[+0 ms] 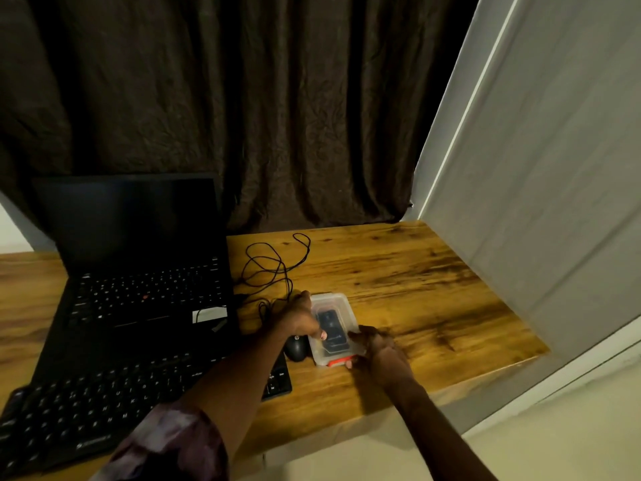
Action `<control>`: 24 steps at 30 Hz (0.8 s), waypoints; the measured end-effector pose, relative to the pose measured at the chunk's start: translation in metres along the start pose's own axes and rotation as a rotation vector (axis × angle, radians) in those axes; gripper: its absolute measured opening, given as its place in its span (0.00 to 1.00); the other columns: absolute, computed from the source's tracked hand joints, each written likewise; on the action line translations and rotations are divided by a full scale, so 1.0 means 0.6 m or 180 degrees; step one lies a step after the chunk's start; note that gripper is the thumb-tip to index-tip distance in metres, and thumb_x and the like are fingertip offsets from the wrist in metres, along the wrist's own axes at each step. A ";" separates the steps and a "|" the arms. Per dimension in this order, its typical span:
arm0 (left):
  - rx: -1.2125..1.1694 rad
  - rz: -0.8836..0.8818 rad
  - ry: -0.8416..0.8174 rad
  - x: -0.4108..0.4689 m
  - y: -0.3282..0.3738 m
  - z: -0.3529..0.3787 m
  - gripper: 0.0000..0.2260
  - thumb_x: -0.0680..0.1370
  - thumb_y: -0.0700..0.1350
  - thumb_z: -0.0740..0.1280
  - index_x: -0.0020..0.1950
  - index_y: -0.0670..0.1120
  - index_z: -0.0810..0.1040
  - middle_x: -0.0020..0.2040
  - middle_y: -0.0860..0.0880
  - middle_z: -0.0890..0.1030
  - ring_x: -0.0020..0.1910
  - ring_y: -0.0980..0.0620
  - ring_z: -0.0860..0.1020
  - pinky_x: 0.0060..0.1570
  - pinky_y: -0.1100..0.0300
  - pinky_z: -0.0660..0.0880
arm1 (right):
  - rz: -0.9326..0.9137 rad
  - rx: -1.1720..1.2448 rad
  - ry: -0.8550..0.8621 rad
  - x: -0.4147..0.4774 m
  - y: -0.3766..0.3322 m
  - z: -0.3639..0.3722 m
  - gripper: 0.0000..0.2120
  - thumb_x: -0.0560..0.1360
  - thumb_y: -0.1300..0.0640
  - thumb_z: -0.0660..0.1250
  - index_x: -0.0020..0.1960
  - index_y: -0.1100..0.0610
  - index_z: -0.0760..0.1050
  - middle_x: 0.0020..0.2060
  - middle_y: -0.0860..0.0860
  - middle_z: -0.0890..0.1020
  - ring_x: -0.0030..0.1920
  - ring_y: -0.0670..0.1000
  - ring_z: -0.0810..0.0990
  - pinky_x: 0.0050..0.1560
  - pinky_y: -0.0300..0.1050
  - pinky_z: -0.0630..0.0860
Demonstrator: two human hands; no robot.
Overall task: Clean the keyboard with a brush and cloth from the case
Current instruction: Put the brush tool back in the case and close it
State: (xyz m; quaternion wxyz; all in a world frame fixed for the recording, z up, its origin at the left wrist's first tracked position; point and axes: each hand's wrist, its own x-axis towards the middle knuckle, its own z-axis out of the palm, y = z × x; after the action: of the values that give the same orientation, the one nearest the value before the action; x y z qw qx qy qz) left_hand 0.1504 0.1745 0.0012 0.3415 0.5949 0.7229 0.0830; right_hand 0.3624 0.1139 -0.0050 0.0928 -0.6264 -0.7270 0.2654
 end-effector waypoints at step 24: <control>-0.1558 -0.0619 0.0424 0.071 0.005 0.000 0.30 0.70 0.37 0.78 0.69 0.40 0.70 0.66 0.40 0.74 0.63 0.41 0.75 0.58 0.49 0.77 | 0.0346 -0.0599 -0.0244 0.016 -0.049 -0.034 0.31 0.71 0.49 0.75 0.70 0.52 0.68 0.68 0.55 0.70 0.68 0.55 0.71 0.67 0.45 0.68</control>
State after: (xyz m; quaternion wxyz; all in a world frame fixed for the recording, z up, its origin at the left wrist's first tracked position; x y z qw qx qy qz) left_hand 0.1500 0.2144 -0.0140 0.4332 0.4157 0.7559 0.2610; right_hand 0.3447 0.1262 0.0251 -0.0088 -0.6603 -0.7167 0.2244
